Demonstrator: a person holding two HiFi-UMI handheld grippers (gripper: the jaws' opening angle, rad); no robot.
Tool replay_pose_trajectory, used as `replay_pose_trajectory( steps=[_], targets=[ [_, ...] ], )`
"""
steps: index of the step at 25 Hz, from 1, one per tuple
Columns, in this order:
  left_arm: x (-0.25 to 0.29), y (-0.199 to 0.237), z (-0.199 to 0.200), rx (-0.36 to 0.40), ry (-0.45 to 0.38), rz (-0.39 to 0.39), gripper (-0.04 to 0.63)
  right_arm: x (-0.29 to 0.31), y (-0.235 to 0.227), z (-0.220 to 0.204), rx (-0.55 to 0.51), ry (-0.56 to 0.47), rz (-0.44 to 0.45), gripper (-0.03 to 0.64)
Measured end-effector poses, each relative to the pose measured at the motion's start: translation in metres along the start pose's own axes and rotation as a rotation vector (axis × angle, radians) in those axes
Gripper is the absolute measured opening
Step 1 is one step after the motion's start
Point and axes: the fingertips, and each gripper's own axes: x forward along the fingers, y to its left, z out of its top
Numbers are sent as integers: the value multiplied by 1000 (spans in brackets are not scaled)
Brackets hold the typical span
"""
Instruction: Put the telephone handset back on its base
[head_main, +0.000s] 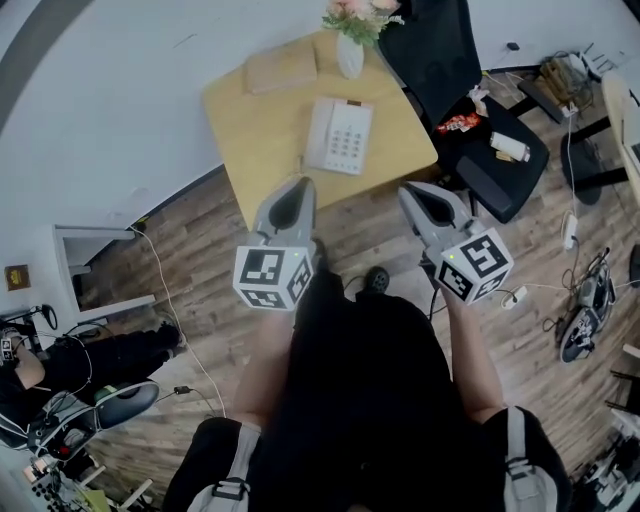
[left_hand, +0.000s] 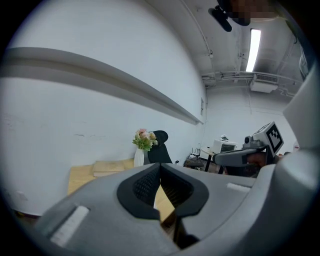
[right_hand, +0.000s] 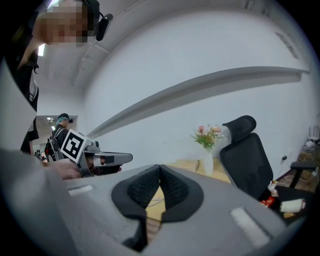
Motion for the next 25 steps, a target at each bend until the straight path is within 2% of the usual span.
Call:
replay_pose_trajectory(
  steps=[6, 25],
  targets=[
    [-5, -24, -13, -18, 27, -17, 9, -20, 3, -7, -29, 13, -1, 3],
    [12, -74, -9, -10, 24, -72, 11, -54, -10, -11, -53, 15, -26, 3]
  ],
)
